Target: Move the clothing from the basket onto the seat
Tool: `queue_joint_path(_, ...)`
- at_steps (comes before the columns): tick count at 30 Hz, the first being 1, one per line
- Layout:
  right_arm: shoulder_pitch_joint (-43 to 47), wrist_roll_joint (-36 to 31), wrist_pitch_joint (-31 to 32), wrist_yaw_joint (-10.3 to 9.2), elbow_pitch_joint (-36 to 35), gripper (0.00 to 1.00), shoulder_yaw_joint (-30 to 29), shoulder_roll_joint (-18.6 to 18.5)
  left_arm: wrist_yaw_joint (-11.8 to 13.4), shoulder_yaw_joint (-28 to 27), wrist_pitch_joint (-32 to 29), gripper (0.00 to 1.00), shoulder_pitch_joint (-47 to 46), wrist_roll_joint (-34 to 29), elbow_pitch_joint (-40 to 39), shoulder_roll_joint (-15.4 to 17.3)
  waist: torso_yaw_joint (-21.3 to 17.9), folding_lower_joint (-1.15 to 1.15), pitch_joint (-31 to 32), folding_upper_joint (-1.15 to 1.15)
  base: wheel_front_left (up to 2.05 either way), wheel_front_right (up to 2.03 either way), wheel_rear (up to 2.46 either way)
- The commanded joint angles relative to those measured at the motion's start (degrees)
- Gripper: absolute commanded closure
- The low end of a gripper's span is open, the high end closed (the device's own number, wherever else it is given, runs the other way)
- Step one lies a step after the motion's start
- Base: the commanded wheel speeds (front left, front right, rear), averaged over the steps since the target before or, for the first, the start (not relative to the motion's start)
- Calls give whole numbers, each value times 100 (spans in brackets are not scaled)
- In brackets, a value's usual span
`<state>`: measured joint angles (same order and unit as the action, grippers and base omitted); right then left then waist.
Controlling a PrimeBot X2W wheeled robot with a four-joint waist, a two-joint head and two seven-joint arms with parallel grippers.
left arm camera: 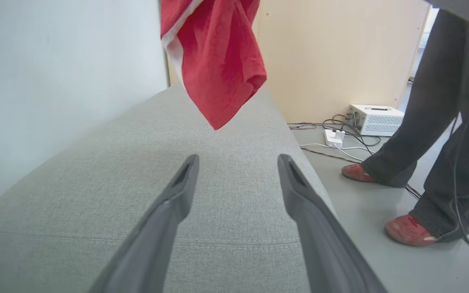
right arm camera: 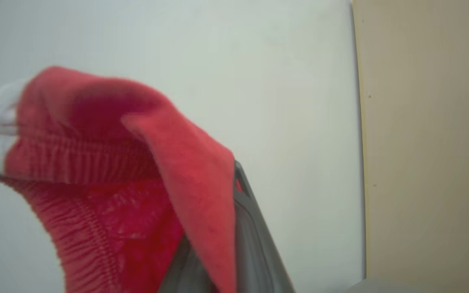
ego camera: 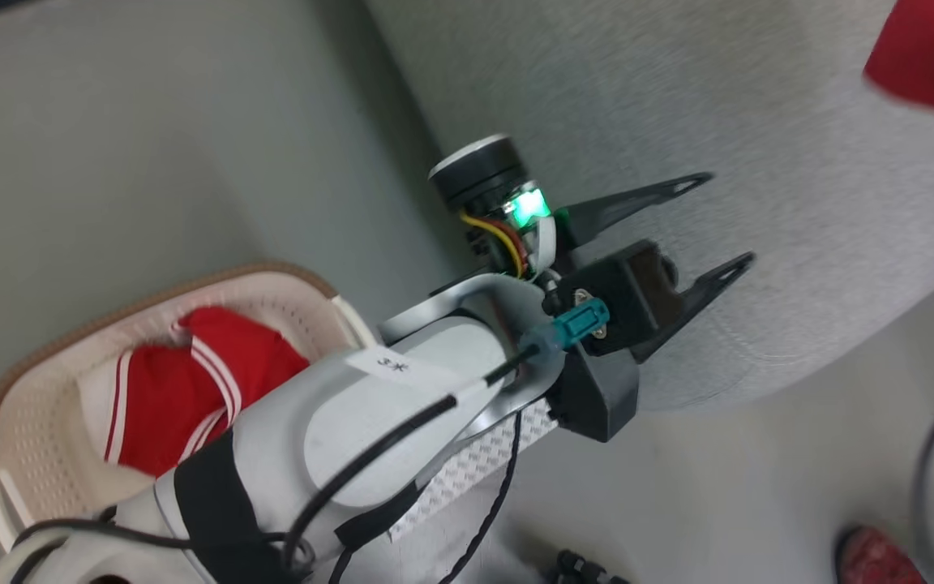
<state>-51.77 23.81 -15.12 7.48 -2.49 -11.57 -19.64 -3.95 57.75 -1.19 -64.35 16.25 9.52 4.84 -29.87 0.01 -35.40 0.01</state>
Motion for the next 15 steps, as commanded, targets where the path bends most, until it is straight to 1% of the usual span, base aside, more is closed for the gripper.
queue_joint_path(1,-278,125,-4,2,84,100,-105,-204,-10,21,-39,0,-146,-42,-75,-1,450,-1,-730,-1,0,0,0)
queue_joint_path(4,-717,364,-4,2,350,100,-410,-517,-25,79,-131,0,-281,-85,-192,-22,590,-1,-983,-1,0,0,0)
queue_joint_path(6,-932,392,-4,2,566,100,-506,-723,-28,102,-176,0,-358,-107,-258,-43,675,-1,-1135,-1,0,0,0)
queue_joint_path(8,-1084,367,-4,2,836,100,-513,-835,-26,121,-215,0,-411,-124,-310,-40,733,-1,-1273,-1,0,0,0)
queue_joint_path(12,-1225,236,-4,2,1660,100,-369,-848,2,140,-292,0,-449,-149,-351,28,767,-1,-1492,-1,0,0,0)
queue_joint_path(15,-1326,123,-5,2,2327,100,-290,-721,28,179,-368,0,-444,-172,-342,73,778,-1,-1580,-1,0,0,0)
